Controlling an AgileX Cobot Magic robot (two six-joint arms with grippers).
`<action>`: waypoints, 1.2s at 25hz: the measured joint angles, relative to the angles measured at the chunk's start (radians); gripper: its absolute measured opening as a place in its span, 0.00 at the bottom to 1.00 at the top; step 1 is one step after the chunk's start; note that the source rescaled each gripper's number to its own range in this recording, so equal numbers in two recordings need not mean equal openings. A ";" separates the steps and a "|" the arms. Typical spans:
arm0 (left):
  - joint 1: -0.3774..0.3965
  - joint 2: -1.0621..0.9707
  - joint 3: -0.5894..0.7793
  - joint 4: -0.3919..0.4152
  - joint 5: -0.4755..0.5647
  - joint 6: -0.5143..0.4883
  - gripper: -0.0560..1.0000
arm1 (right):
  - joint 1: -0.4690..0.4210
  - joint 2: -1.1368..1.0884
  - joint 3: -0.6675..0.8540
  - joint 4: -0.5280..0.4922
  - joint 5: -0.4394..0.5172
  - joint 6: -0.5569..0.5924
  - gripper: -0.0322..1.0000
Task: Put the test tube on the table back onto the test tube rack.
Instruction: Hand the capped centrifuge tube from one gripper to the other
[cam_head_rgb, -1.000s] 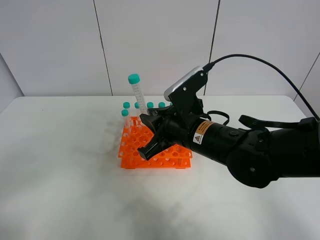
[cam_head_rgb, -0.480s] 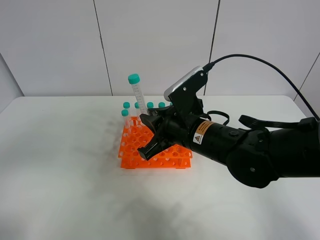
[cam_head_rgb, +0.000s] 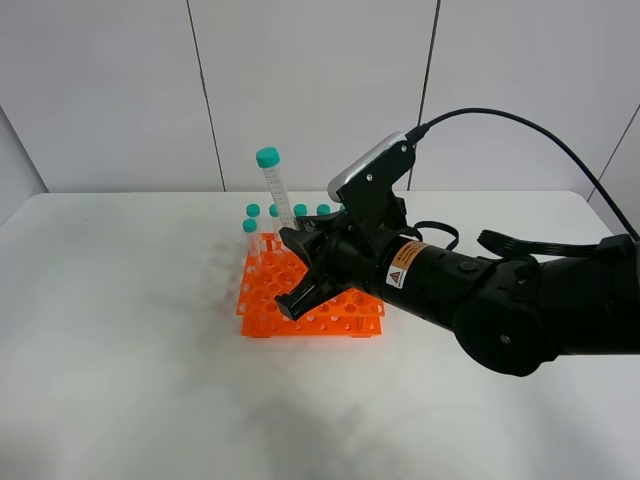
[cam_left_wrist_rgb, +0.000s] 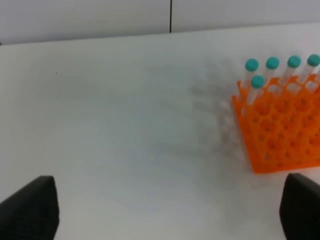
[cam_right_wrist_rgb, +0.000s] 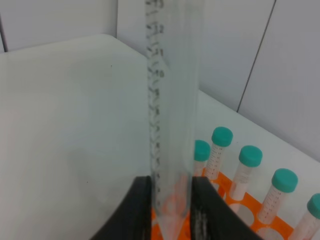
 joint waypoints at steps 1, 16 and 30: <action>0.000 0.019 0.000 0.000 0.000 0.012 1.00 | 0.000 0.000 0.000 0.000 0.000 0.000 0.03; -0.390 0.049 0.000 0.001 -0.068 0.031 1.00 | 0.000 0.000 0.000 0.000 0.001 0.000 0.03; -0.487 0.083 -0.001 0.001 -0.154 0.027 1.00 | 0.000 0.000 0.000 0.000 0.001 0.000 0.03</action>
